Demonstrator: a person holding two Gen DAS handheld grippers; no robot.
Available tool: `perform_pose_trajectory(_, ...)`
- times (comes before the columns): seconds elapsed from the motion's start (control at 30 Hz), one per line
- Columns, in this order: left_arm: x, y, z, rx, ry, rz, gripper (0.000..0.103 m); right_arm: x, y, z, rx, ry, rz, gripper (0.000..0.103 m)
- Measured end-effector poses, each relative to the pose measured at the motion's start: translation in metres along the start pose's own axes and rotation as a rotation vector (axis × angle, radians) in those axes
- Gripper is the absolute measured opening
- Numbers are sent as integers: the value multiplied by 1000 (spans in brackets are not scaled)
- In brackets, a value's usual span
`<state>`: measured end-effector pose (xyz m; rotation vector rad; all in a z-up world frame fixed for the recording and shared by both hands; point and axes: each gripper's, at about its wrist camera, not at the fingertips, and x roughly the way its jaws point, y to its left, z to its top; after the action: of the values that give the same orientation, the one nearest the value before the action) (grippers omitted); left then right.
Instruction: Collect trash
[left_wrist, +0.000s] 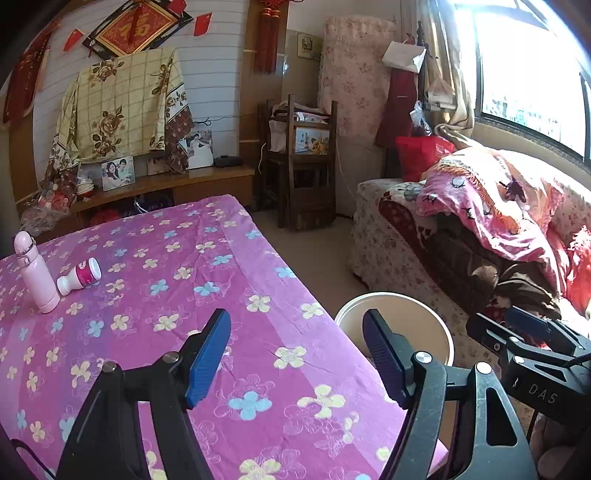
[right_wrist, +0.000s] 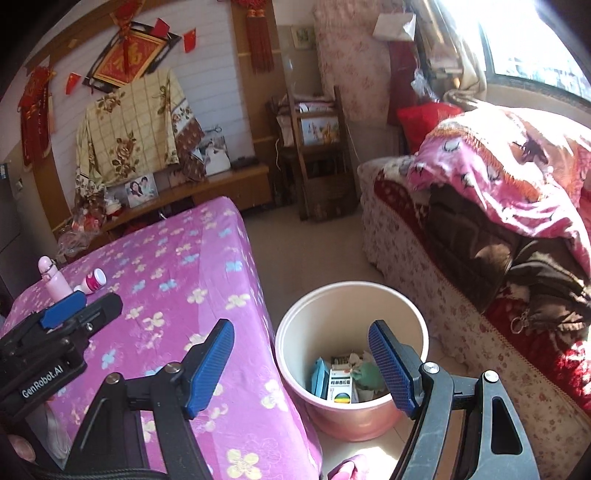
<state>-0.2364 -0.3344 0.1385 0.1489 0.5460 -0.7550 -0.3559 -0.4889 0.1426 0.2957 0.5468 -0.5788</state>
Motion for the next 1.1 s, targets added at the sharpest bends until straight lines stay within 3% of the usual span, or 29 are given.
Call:
perform_pose_trajectory(0.4, -36, 8, 3, -14, -95, 5, 78, -39, 12, 9, -19, -112, -12, 79)
perform_pose_trajectory(1.1, -51, 5, 1, 20, -150, 1, 79, -54, 14, 12, -16, -153, -16, 79)
